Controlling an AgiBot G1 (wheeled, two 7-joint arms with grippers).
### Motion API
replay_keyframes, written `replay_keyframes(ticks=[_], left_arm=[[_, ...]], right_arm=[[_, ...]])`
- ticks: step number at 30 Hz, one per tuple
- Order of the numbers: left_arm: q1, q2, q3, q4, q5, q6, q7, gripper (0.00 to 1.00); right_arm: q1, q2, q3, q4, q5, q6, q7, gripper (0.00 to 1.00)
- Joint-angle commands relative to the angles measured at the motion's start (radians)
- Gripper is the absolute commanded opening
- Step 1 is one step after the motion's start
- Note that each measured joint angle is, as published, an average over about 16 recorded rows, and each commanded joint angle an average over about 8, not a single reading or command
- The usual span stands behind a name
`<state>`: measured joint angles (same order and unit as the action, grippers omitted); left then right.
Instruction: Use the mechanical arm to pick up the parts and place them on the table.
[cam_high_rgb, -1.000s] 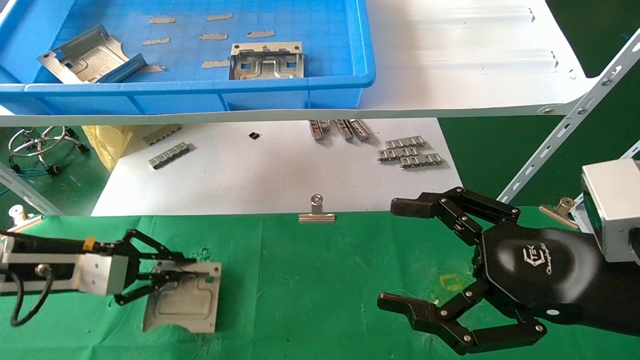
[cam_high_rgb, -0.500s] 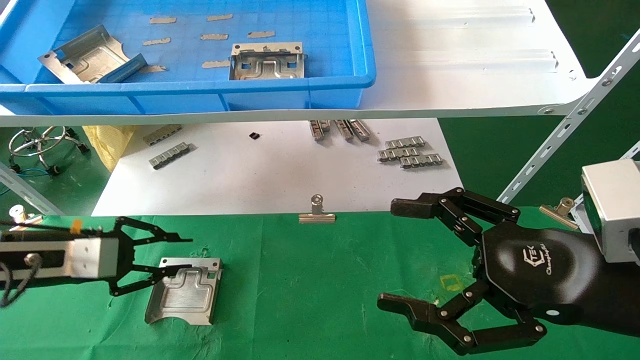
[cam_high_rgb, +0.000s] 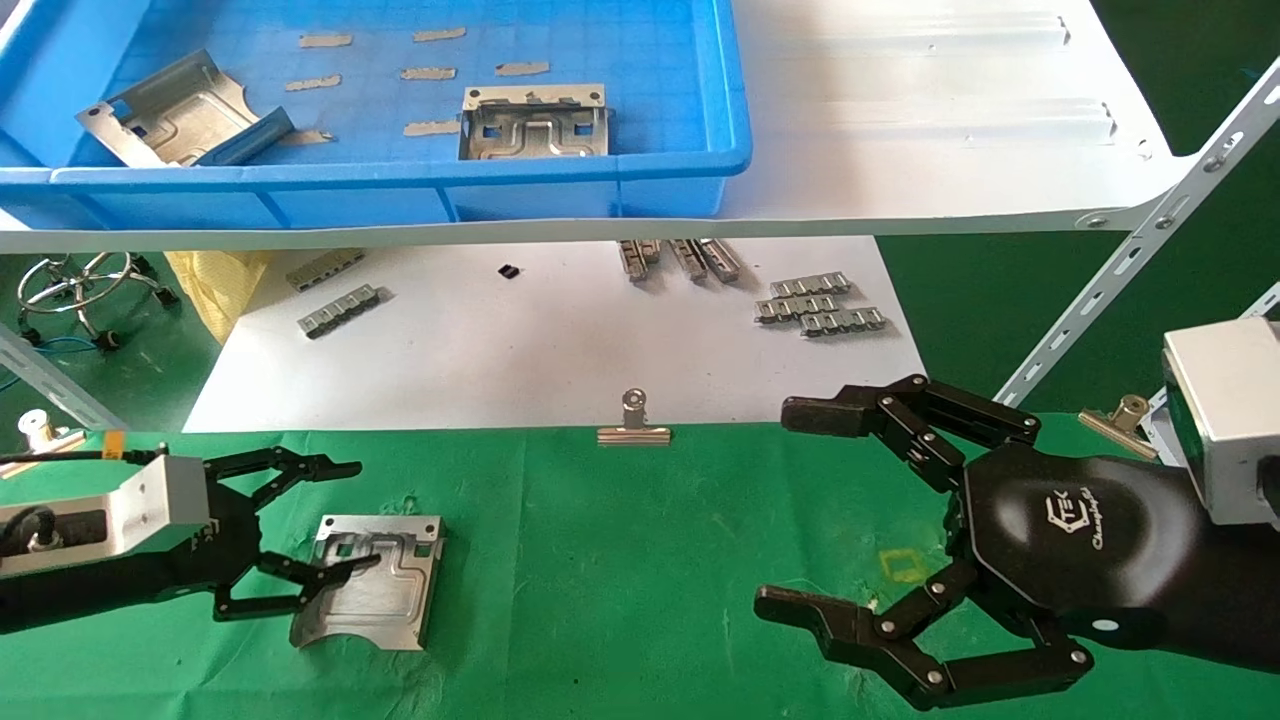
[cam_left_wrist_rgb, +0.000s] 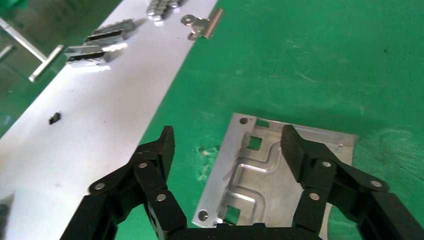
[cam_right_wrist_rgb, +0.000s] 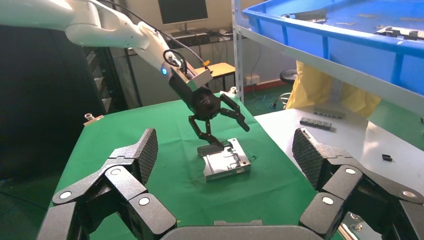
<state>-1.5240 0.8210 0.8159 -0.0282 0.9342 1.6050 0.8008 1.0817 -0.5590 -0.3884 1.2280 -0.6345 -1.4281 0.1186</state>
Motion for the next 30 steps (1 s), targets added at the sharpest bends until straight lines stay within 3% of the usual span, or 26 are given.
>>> replay_keyframes(ticks=[1,10,30], left_arm=[[0.009,-0.001,-0.004,0.001,-0.008,0.001,-0.003,1.0],[0.007,-0.007,-0.015,-0.047,-0.001,-0.004,-0.025,1.0],[0.156,-0.075,-0.191,-0.454,-0.069,-0.04,-0.35,1.0]], right_arm=[[0.0,0.0,0.0,0.0,0.0,0.0,0.0,1.0],[0.0,0.0,0.0,0.0,0.0,0.0,0.0,1.0],[0.0,0.0,0.0,0.0,0.0,0.0,0.0,1.0]])
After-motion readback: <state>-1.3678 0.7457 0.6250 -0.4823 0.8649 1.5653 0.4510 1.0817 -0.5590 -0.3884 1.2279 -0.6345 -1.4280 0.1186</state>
